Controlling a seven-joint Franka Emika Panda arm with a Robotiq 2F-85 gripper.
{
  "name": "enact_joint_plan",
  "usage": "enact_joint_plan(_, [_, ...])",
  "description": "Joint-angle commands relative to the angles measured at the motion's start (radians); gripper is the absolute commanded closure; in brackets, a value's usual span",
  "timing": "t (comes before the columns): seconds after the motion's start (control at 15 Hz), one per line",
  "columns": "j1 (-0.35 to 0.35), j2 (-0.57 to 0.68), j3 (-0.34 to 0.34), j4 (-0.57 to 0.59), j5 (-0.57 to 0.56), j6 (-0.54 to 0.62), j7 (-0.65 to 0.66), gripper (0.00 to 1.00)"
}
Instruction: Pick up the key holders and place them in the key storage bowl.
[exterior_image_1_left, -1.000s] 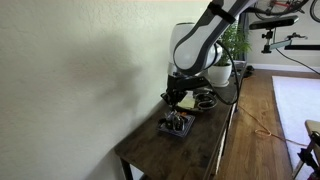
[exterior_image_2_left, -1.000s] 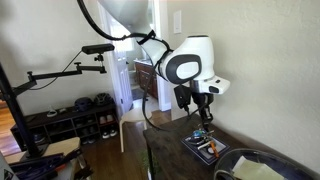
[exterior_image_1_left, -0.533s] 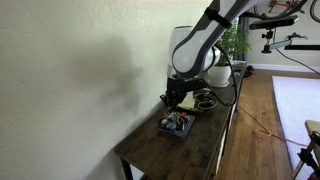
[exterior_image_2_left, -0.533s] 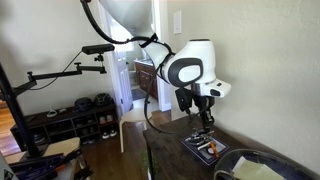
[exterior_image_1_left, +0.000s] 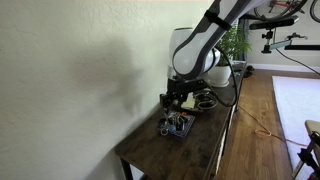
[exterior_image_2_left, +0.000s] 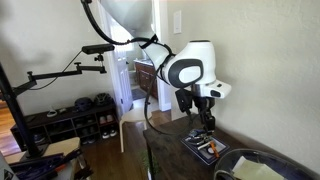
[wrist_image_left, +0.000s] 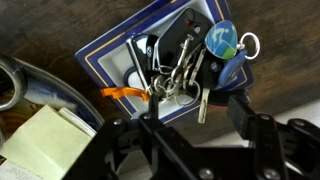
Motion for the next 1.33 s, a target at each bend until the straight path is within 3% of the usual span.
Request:
enact_joint_plan(0.0, [0.019,-0.045,-0.017,-0.024,-0.009,-0.025,0.018,0.01])
enact_joint_plan(0.93, [0.057,-0.257,0.017,-0.045,-0.035,-0.394,0.055,0.00])
enact_joint_plan(1.0, [0.040,-0.194,0.022,0.001,-0.018,-0.352,0.021,0.00])
enact_joint_plan(1.27, [0.042,-0.214,0.028,-0.005,-0.018,-0.374,0.021,0.00])
